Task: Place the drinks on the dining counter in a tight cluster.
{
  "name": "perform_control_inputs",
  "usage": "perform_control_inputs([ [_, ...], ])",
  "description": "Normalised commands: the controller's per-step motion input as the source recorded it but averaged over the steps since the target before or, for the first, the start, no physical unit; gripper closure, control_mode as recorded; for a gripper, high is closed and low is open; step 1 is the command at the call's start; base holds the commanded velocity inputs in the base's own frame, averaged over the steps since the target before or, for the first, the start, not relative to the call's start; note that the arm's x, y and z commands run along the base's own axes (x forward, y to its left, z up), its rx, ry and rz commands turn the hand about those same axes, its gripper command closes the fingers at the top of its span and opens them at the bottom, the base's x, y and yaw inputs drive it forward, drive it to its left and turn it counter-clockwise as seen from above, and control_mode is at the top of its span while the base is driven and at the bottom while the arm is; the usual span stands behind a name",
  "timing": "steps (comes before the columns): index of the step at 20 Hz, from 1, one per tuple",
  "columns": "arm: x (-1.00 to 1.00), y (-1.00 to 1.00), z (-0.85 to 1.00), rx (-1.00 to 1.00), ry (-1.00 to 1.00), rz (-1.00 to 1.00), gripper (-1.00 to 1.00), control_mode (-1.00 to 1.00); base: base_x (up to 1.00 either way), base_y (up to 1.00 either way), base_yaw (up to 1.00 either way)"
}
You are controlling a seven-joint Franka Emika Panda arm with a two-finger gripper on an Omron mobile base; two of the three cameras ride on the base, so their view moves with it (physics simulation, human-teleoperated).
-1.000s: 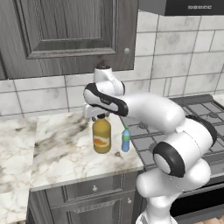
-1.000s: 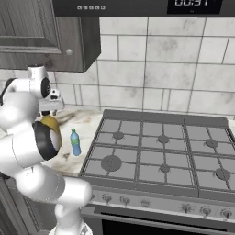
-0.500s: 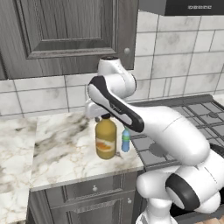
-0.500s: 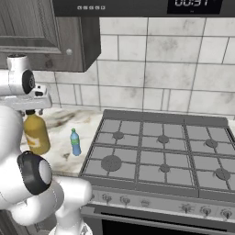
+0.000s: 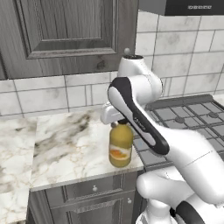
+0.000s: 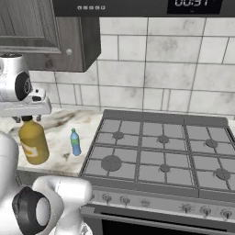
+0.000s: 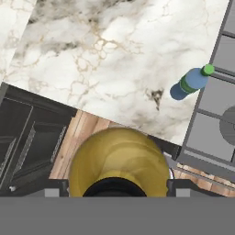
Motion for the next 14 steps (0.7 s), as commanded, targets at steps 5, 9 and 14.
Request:
perform_control_inputs([
  [5,-0.35,-0.38,0.17,0.00,-0.07,0.00,1.00,-1.00,0.00,0.00,0.00],
  [9,0.00,0.00,0.04,0.00,-0.02,-0.01,1.00,-1.00,0.00,0.00,0.00],
  [14,-0.02,0.00,0.00,0.00,0.00,0.00,1.00,-1.00,0.00,0.00,0.00],
])
